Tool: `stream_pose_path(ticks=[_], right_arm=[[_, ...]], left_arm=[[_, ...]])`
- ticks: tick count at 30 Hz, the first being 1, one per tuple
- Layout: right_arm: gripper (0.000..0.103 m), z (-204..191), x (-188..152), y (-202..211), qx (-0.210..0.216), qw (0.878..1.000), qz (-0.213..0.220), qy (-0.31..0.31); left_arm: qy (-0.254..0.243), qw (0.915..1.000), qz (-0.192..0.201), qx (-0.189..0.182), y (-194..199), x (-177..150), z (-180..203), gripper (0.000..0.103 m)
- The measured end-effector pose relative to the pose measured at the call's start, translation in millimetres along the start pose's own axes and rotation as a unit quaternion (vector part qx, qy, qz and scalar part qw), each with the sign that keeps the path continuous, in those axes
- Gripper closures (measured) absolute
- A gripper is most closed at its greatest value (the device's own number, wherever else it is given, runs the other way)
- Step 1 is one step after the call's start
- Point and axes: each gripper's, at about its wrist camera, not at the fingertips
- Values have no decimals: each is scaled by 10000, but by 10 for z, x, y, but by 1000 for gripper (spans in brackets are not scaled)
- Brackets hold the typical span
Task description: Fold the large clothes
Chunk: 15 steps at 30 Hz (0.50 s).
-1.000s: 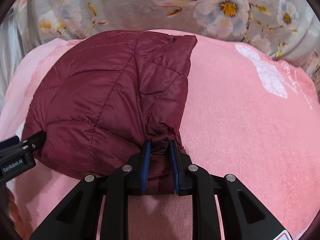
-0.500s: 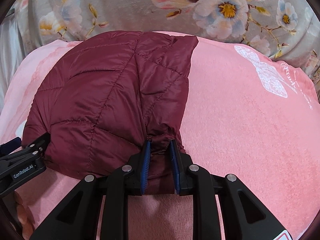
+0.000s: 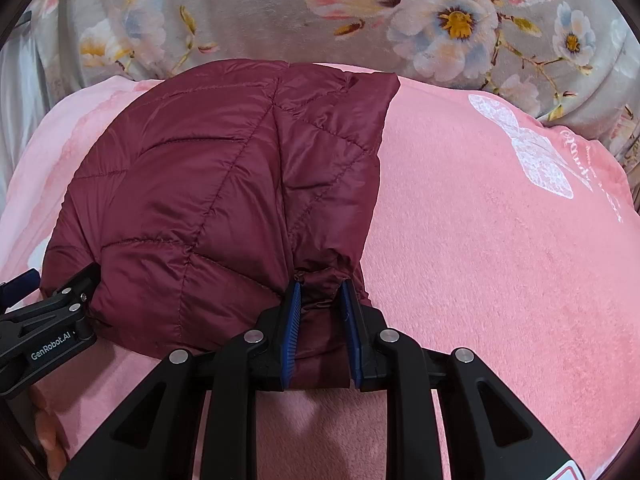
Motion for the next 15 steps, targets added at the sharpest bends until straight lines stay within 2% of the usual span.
stream_pose_path(ticks=[8, 11, 13, 14, 15], right_arm=[[83, -1, 5, 3, 13, 10000, 10, -11], [82, 54, 14, 37, 162, 9997, 101, -163], [77, 103, 9, 100, 222, 9990, 237, -293], [69, 119, -5, 152, 150, 9989, 303, -323], [54, 119, -30, 214, -15, 9989, 363, -302]], left_arm=[[18, 9999, 95, 37, 42, -17, -3, 5], [36, 9998, 197, 73, 95, -26, -9, 5], [37, 9995, 295, 99, 142, -42, -16, 5], [36, 9994, 336, 106, 165, -47, -28, 5], [29, 9992, 387, 115, 199, -65, -35, 5]])
Point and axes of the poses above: each gripper's, at about its wrist camera, not at the fingertips, and y roughly against the way its jaws point, z to its right, x to its top, and after that the axes turned 11 degrees about x, right-handed
